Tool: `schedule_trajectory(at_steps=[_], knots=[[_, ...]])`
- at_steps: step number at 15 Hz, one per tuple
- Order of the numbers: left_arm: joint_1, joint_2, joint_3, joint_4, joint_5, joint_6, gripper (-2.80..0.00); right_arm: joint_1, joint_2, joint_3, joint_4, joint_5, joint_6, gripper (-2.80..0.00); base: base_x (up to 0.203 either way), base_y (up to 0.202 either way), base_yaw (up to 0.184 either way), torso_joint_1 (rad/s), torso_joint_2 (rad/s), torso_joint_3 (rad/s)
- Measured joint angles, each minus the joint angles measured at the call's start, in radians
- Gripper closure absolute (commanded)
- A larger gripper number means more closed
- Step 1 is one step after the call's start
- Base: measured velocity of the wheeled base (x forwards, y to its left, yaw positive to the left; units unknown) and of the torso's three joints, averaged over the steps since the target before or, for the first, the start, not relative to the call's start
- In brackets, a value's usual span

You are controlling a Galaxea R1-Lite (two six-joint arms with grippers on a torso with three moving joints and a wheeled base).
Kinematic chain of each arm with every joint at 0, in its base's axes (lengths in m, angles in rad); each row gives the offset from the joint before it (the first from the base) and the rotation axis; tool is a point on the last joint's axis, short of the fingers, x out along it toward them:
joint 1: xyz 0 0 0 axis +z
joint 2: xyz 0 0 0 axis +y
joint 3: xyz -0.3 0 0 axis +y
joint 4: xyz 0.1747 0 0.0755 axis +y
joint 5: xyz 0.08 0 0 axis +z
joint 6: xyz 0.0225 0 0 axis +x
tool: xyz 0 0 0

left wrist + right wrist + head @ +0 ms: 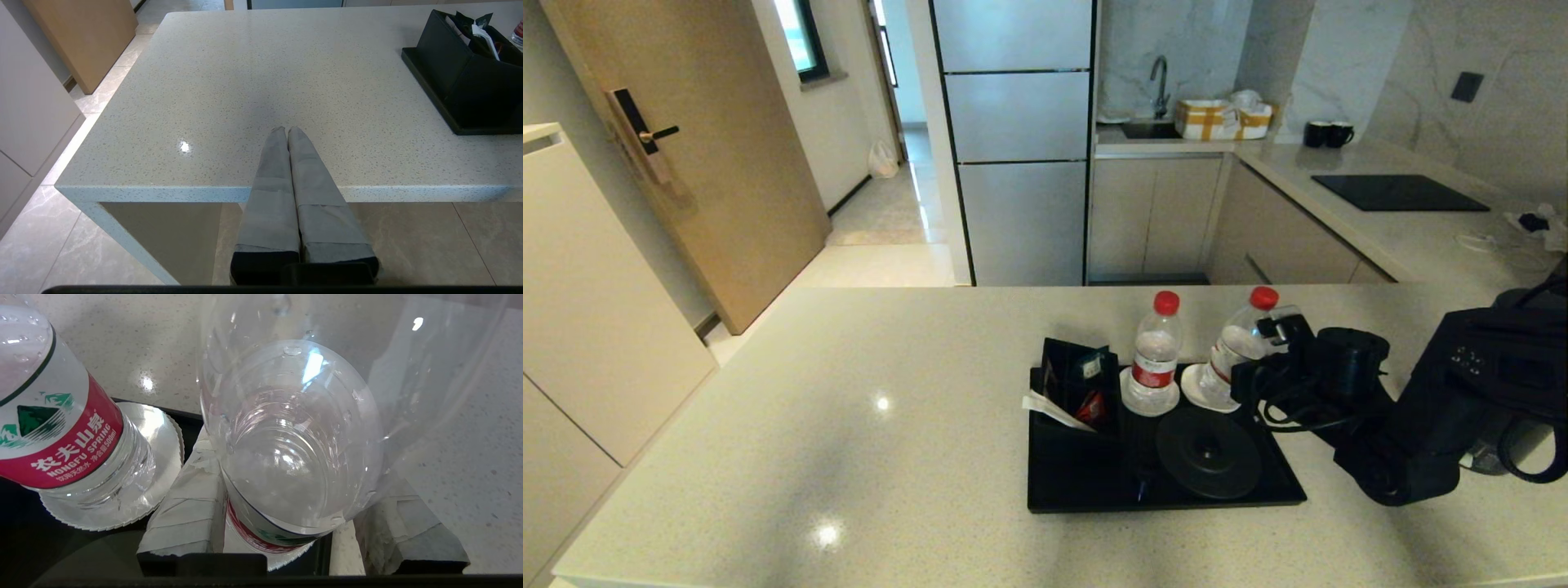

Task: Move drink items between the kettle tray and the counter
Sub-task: Pick up the bottled water, then place it on the right

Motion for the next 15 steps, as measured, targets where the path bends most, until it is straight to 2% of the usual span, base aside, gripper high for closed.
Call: schedule_trajectory(at_steps=[5,9,11,15], knots=[[0.000,0.000,0.000,0.000,0.000,0.000,0.00,0.001,-0.063,0.041,0.023,-0.003,0.003,0.00,0.000,0.000,0.000,0.000,0.00,0.000],[0.000,0.000,0.000,0.000,0.000,0.000,0.00,-0.001,-0.222,0.067,0.170,-0.016,0.002,0.00,0.000,0.000,0.000,0.000,0.00,0.000],[0.000,0.000,0.000,0.000,0.000,0.000,0.00,-0.021,-0.308,0.078,0.257,-0.022,0.001,0.00,0.000,0.000,0.000,0.000,0.00,0.000],[0.000,0.000,0.000,0.000,0.000,0.000,0.00,-0.079,-0.395,0.130,0.271,-0.030,-0.002,0.00,0.000,0.000,0.000,0.000,0.00,0.000]])
